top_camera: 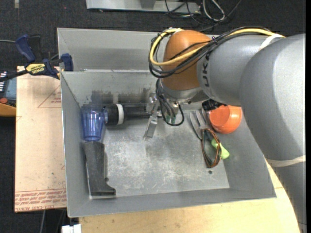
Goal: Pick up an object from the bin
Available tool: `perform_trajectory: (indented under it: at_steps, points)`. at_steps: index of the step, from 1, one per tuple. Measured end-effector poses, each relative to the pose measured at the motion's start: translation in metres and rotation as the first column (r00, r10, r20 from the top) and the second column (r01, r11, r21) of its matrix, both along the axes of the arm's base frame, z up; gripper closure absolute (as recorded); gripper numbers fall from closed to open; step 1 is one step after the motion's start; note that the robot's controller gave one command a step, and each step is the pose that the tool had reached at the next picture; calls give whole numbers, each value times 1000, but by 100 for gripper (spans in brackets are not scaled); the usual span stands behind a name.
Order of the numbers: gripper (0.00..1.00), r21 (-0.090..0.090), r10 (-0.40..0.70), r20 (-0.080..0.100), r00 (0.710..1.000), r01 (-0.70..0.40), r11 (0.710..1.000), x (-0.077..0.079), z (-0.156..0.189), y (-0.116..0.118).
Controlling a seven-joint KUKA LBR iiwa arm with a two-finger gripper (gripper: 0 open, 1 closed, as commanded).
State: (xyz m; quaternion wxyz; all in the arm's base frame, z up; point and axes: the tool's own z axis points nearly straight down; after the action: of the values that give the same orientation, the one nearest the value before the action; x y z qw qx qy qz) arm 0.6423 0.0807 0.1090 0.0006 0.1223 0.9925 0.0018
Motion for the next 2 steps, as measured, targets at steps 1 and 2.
perform_trajectory:
  at_steps: [1, 2]
  points:
    - [0, -4, 160, 11, 987, -160, 987, 16, -31, 4]
    - [100, 3, 10, 20, 1000, -10, 1000, 20, -33, -2]
